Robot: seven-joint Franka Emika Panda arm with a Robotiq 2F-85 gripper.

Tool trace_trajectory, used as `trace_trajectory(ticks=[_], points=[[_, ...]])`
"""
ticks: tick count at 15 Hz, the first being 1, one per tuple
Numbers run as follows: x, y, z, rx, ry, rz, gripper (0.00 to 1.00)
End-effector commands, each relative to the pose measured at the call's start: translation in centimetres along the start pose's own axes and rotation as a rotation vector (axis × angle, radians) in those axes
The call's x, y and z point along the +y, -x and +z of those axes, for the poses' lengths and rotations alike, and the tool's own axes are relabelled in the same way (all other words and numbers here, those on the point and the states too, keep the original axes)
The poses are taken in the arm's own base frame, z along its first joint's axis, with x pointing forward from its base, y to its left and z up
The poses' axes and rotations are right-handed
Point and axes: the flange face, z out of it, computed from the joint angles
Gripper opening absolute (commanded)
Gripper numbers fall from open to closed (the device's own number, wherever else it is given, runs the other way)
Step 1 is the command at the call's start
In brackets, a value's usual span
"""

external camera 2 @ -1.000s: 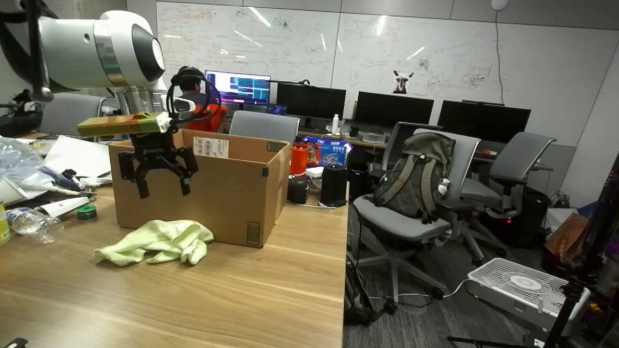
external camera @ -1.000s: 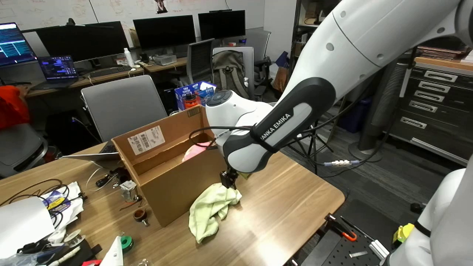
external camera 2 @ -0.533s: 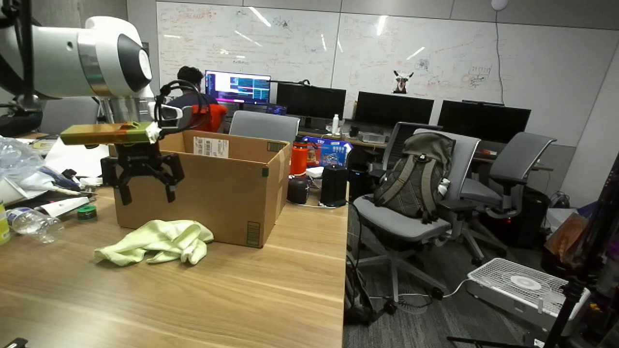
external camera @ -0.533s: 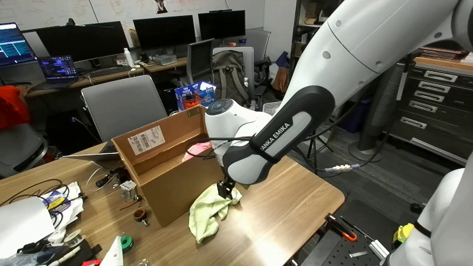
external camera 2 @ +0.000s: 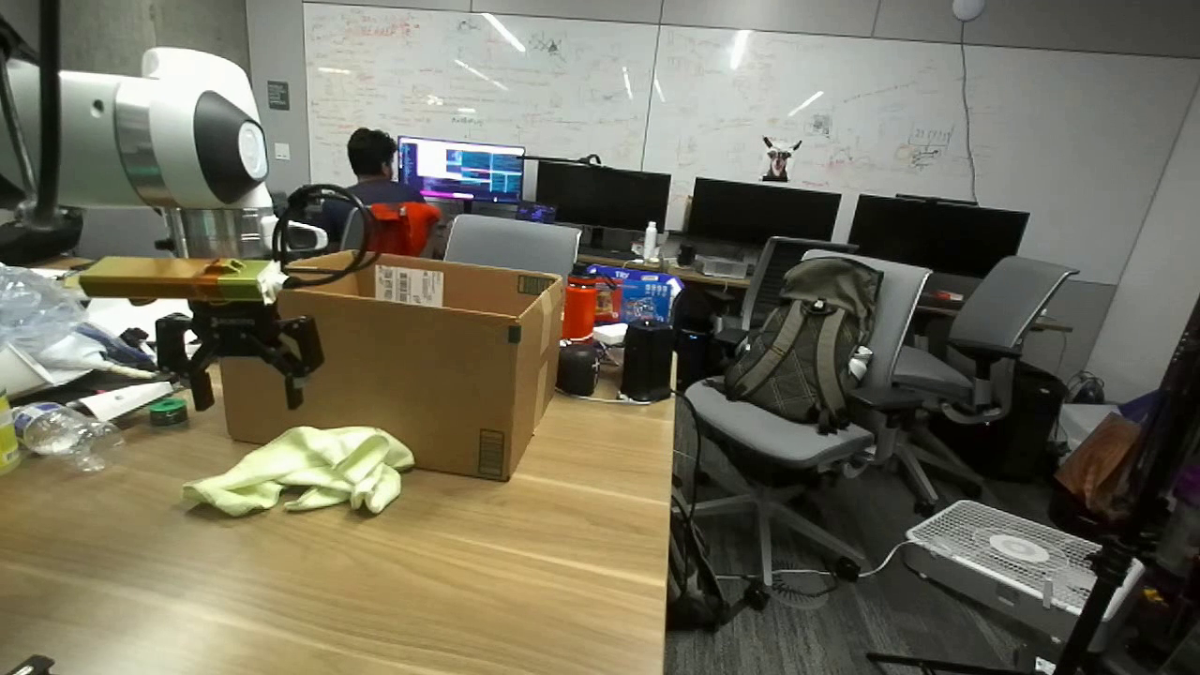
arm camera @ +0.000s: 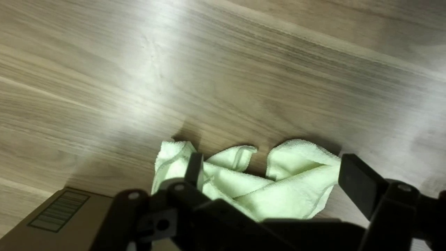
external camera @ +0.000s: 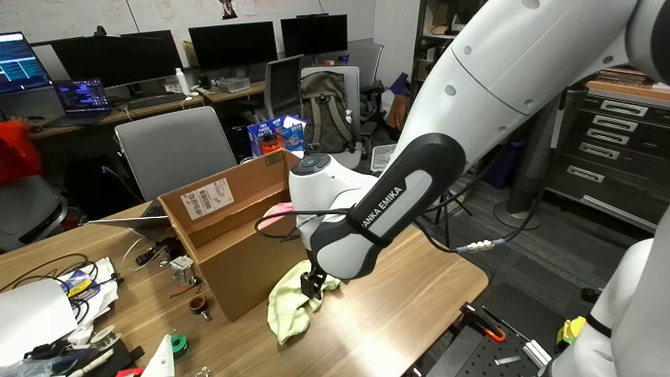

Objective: Pick up the clothes from the table and put them in the box

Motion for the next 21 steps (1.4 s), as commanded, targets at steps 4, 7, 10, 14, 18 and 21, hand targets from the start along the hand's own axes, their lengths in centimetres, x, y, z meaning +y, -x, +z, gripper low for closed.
trace_trajectory(ticks=[4, 7, 10, 14, 18, 21], points=[[-1.2, 0.2, 0.8, 0.009, -0.052, -0.012, 1.00], [-1.8, 0.2, 1.9, 0.000, -0.050, -0.015, 1.00], [-2.3, 0.1, 3.0, -0.003, -0.052, -0.019, 1.00], [-2.7, 0.0, 4.0, 0.001, -0.062, -0.022, 1.00], [-2.8, -0.3, 4.5, 0.014, -0.070, -0.021, 1.00], [-2.7, -0.6, 4.6, 0.033, -0.075, -0.010, 1.00]])
